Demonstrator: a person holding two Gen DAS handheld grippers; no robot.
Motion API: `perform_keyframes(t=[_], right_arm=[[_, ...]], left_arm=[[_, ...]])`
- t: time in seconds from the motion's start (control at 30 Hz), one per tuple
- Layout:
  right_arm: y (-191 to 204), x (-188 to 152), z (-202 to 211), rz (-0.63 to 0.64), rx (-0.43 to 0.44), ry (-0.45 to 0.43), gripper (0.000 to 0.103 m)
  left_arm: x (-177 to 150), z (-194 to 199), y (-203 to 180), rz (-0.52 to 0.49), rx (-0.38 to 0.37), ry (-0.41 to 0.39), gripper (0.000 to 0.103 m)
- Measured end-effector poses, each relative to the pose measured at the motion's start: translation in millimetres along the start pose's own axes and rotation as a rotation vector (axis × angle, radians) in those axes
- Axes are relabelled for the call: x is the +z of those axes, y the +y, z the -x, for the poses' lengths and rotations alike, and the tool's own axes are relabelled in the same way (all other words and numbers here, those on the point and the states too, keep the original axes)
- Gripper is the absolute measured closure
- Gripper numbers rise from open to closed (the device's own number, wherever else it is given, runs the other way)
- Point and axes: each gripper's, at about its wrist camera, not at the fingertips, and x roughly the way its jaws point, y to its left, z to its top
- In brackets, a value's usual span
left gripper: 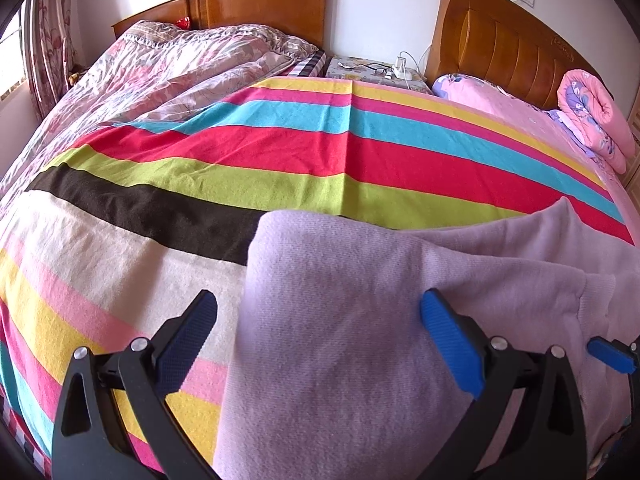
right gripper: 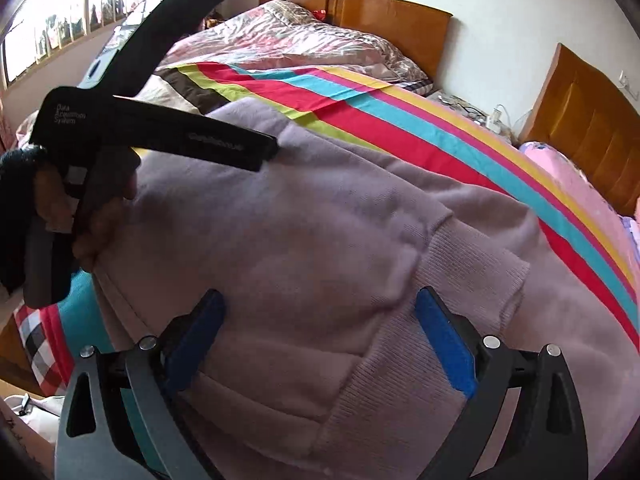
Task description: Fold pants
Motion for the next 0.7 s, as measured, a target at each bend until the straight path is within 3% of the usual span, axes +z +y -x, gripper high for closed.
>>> perform_keyframes(t=[0.17, 0.27, 0.33, 0.4, 0.53, 0.6, 0.7], right_arm=[[-40.2, -39.0, 61.4, -0.161, -0.029, -0.099, 0.01], [-75.1, -84.6, 106.8, -0.31, -0.102, -0.17, 0.01], [-106.0, -123.4, 131.6, -0.472, -0.131, -0.208, 0.01], [-138.0, -166.1, 150.8, -0.644, -0.122, -0.246, 0.01], [-189.8, -240.8, 176.9, -0.94, -0.098, -0.292, 0.01], [-211.9, -266.4, 179.9, -1.041, -0.064, -0.315, 0.01], [-244.0, -290.1, 172.2, -1.152, -0.052, -0.282, 0.012]], left_arm=[[-4.8, 26.9, 0.7, 0.024, 0.012, -0.095, 0.002], [-23.8, 68.5, -17.3, -0.01, -0.079, -0.164, 0.002], [-42.3, 87.1, -40.4, -0.1, -0.111, -0.18, 0.002], [-59.4, 87.5, -58.1, -0.173, -0.116, -0.152, 0.002], [-79.8, 57.4, -61.3, -0.143, -0.104, -0.022, 0.002], [-83.8, 57.3, -65.1, -0.18, -0.081, -0.028, 0.002], [-81.9, 52.8, -64.2, -0.17, -0.077, 0.009, 0.001]])
